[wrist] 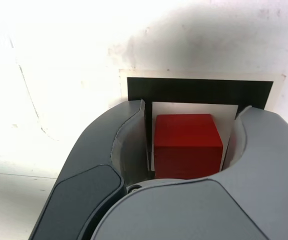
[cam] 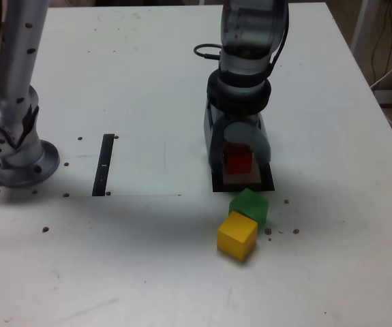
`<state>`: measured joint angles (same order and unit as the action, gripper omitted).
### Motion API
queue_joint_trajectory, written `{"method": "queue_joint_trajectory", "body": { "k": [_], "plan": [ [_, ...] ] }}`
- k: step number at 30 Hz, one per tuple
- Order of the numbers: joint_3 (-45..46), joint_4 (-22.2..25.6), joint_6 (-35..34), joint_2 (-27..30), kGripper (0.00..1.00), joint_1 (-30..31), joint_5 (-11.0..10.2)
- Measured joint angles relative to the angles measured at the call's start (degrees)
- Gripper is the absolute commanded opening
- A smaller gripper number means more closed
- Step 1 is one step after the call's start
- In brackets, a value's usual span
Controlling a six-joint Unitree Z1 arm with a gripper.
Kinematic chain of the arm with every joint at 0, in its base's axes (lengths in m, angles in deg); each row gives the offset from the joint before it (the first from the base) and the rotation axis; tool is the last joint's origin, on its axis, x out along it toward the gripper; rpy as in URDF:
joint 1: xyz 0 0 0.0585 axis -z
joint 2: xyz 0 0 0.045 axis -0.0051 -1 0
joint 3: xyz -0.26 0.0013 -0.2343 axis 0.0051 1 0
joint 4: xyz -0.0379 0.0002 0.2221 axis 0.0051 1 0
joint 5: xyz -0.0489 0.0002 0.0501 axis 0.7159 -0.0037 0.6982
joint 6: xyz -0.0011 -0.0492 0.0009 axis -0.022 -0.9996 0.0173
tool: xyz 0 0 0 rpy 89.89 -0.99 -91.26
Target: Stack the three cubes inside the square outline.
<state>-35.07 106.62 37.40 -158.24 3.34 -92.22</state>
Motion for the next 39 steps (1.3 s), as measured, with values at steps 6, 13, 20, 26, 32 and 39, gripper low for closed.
{"method": "queue_joint_trajectory", "body": {
  "k": [6, 13, 20, 26, 32, 39],
  "plan": [
    [0.0, 0.2, 0.0, 1.8, 1.0, 0.1, -0.4],
    [-0.4, 1.4, -1.9, 8.1, 1.0, 4.2, -2.9],
    [-1.6, 4.5, -5.0, 11.7, 1.0, 10.6, -3.6],
    [-2.5, 6.8, -7.3, 11.8, 1.0, 17.9, -0.1],
    [-3.1, 7.1, -7.9, 11.7, 1.0, 23.6, 3.3],
    [-3.9, 7.5, -8.1, 9.0, 1.0, 27.8, 3.5]
  ]
}}
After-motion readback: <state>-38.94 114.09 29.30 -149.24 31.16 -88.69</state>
